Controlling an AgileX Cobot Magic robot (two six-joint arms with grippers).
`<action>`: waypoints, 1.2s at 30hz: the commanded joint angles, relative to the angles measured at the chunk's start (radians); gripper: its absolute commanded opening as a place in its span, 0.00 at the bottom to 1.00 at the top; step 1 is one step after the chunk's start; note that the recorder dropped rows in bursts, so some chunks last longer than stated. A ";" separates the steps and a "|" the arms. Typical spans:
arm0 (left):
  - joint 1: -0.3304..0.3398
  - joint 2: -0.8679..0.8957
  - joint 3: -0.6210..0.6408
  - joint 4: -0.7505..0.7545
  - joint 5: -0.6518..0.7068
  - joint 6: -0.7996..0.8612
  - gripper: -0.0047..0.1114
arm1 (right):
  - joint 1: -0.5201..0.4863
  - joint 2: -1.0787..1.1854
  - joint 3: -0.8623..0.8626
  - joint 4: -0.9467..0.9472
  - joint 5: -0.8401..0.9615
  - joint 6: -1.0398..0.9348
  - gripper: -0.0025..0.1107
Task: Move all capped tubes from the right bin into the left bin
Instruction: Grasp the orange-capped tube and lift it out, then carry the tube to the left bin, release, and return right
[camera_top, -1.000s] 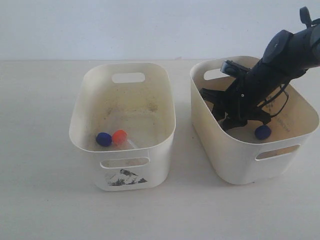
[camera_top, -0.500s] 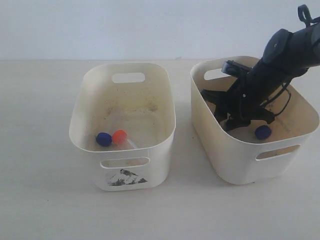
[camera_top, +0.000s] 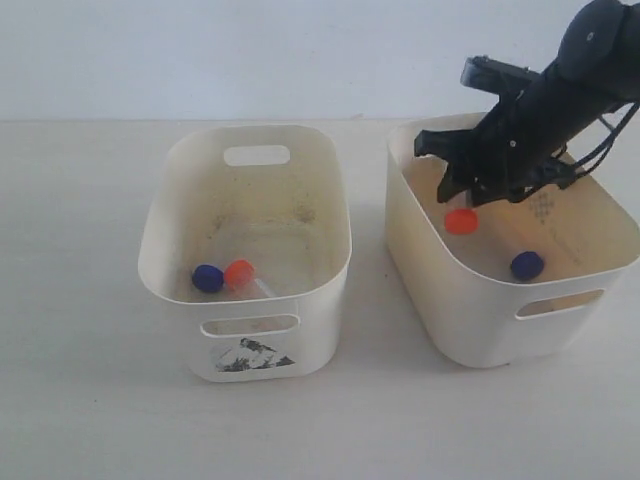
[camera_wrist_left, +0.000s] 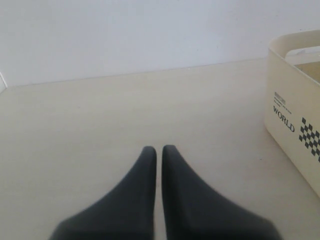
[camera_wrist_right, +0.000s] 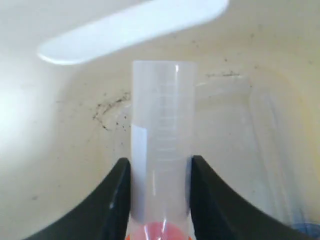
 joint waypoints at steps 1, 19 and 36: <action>0.001 -0.002 -0.004 -0.007 -0.015 -0.012 0.08 | -0.003 -0.088 0.003 -0.023 -0.018 -0.003 0.05; 0.001 -0.002 -0.004 -0.007 -0.015 -0.012 0.08 | 0.270 -0.314 0.003 0.339 -0.096 -0.280 0.05; 0.001 -0.002 -0.004 -0.007 -0.015 -0.012 0.08 | 0.452 -0.126 0.003 0.339 -0.236 -0.304 0.56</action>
